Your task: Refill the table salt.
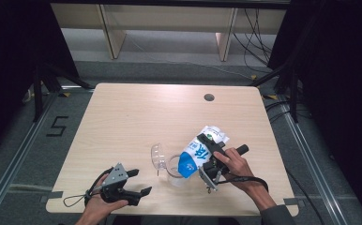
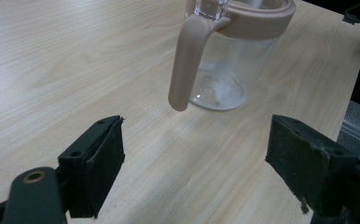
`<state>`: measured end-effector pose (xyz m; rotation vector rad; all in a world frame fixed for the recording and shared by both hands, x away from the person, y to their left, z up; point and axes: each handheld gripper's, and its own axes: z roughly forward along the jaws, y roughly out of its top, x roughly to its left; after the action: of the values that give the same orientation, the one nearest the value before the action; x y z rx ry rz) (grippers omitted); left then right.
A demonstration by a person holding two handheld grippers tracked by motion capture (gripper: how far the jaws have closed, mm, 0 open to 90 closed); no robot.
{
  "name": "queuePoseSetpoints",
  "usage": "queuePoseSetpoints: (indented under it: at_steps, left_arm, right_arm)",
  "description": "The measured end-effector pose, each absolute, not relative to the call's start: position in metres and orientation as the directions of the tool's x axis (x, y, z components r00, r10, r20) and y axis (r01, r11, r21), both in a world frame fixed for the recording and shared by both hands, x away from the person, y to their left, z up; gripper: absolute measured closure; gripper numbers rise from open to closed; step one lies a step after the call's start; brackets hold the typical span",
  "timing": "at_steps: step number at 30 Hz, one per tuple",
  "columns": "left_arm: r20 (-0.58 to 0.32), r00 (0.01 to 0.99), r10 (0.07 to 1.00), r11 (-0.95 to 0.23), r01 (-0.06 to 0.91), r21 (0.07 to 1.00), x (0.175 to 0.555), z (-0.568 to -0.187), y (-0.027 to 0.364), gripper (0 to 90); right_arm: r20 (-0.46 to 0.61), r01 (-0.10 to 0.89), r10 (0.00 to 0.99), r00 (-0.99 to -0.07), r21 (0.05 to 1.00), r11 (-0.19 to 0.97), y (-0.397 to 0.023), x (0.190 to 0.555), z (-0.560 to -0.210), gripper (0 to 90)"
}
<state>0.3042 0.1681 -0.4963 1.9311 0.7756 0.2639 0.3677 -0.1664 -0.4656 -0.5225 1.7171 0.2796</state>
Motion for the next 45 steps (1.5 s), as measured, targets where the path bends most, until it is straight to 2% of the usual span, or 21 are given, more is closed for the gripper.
queuePoseSetpoints:
  at_steps: [4, 6, 9, 27, 35, 36, 39, 41, 45]
  left_arm:
    - [-0.146, 0.769, 0.622, -0.297, 0.405, 0.865, 0.3040, -0.4963, 0.1678, 18.3]
    - [-0.146, 0.768, 0.623, -0.297, 0.405, 0.865, 0.3040, -0.4963, 0.1679, 18.3]
    - [-0.147, 0.768, 0.623, -0.297, 0.406, 0.864, 0.3041, -0.4963, 0.1679, 18.3]
    - [-0.148, 0.767, 0.625, -0.297, 0.408, 0.863, 0.3038, -0.4963, 0.1677, 18.4]
    - [-0.142, 0.770, 0.622, -0.302, 0.403, 0.864, 0.3043, -0.4963, 0.1679, 18.4]
    - [-0.142, 0.770, 0.623, -0.302, 0.404, 0.863, 0.3042, -0.4963, 0.1679, 18.4]
    - [-0.140, 0.769, 0.624, -0.304, 0.404, 0.863, 0.3041, -0.4963, 0.1678, 18.4]
    - [-0.143, 0.772, 0.620, -0.304, 0.404, 0.863, 0.3043, -0.4966, 0.1678, 18.4]
    - [-0.155, 0.765, 0.626, -0.294, 0.415, 0.861, 0.3035, -0.4967, 0.1673, 18.4]
  right_arm:
    - [-0.973, -0.477, -0.189, -0.130, -0.105, 0.873, -0.1662, 0.3668, -0.4665, 48.4]
    - [-0.968, -0.504, -0.235, -0.092, -0.158, 0.849, -0.1645, 0.3681, -0.4628, 48.4]
    - [-0.973, -0.468, -0.187, -0.138, -0.102, 0.878, -0.1667, 0.3661, -0.4677, 48.6]
    - [-0.973, -0.464, -0.197, -0.124, -0.119, 0.878, -0.1664, 0.3660, -0.4668, 49.2]
    - [-0.971, -0.459, -0.209, -0.114, -0.135, 0.878, -0.1662, 0.3660, -0.4668, 49.5]
    - [-0.966, -0.475, -0.243, -0.087, -0.174, 0.863, -0.1650, 0.3667, -0.4642, 49.6]
    - [-0.971, -0.462, -0.215, -0.107, -0.143, 0.875, -0.1658, 0.3659, -0.4667, 49.8]
    - [-0.962, -0.487, -0.266, -0.057, -0.205, 0.849, -0.1633, 0.3668, -0.4626, 49.9]
    - [-0.964, -0.488, -0.262, -0.056, -0.202, 0.849, -0.1635, 0.3666, -0.4622, 50.1]
